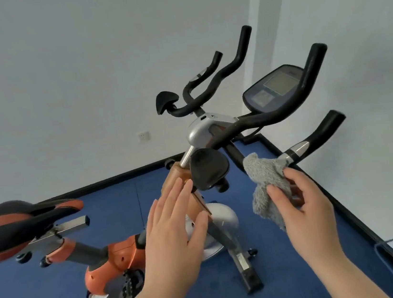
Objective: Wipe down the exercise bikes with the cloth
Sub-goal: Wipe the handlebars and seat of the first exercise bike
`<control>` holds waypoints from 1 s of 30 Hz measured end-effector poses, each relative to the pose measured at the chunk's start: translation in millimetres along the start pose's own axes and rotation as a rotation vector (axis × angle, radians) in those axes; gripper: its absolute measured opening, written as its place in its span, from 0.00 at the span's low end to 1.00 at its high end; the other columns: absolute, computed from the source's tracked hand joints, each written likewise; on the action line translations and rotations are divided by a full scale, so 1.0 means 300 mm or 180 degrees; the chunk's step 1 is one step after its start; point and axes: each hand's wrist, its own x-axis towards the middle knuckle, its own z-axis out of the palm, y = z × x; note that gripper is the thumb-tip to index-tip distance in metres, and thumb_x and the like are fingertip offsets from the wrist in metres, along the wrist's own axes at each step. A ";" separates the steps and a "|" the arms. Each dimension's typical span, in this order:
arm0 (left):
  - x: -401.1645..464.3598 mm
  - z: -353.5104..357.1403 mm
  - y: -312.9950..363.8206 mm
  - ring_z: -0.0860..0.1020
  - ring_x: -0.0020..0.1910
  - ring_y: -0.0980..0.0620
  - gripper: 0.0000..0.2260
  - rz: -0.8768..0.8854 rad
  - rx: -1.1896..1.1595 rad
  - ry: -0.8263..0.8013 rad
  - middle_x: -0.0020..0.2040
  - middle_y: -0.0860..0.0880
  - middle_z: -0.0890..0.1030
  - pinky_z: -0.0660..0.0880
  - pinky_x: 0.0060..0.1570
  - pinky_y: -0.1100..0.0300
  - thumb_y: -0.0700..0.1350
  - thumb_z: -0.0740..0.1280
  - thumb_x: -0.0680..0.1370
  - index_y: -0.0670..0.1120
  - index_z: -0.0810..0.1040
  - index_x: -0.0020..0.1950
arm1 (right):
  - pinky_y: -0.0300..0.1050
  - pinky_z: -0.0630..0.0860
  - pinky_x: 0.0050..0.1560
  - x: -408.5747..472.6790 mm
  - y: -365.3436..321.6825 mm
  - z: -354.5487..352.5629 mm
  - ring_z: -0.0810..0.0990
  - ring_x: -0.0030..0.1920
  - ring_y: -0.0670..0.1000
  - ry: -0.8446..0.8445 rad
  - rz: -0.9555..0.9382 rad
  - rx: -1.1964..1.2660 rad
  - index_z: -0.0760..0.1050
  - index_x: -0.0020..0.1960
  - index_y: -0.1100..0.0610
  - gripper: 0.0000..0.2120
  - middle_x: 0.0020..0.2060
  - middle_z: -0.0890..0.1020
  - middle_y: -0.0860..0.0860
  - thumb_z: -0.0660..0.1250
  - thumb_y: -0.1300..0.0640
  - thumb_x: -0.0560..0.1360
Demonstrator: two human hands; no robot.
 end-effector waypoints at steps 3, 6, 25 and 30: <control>0.047 0.011 -0.058 0.40 0.67 0.79 0.23 0.0024 -0.0127 -0.0099 0.73 0.67 0.53 0.46 0.75 0.59 0.60 0.53 0.77 0.66 0.52 0.72 | 0.34 0.73 0.50 0.016 -0.013 0.042 0.77 0.53 0.40 0.0062 -0.0018 -0.0168 0.73 0.64 0.50 0.17 0.51 0.76 0.36 0.66 0.52 0.75; 0.115 0.039 -0.099 0.49 0.73 0.67 0.27 0.0036 -0.0175 -0.0180 0.75 0.63 0.56 0.52 0.76 0.52 0.63 0.49 0.75 0.63 0.55 0.74 | 0.32 0.73 0.50 0.070 -0.014 0.088 0.76 0.54 0.38 0.0117 -0.0027 -0.0235 0.72 0.65 0.50 0.18 0.51 0.76 0.36 0.64 0.49 0.75; 0.414 0.160 -0.270 0.55 0.75 0.62 0.26 0.0485 -0.0315 -0.0637 0.74 0.61 0.63 0.53 0.75 0.56 0.60 0.51 0.76 0.59 0.58 0.75 | 0.46 0.73 0.40 0.329 -0.055 0.314 0.72 0.44 0.50 -0.0982 -0.0762 -0.2237 0.77 0.42 0.55 0.03 0.39 0.77 0.47 0.70 0.60 0.69; 0.461 0.132 -0.329 0.58 0.73 0.63 0.24 0.0785 -0.0533 -0.0860 0.73 0.61 0.66 0.59 0.73 0.54 0.59 0.52 0.77 0.59 0.62 0.74 | 0.47 0.73 0.34 0.327 -0.075 0.373 0.73 0.40 0.51 -0.0571 -0.0619 -0.2256 0.76 0.41 0.54 0.09 0.35 0.77 0.47 0.72 0.62 0.64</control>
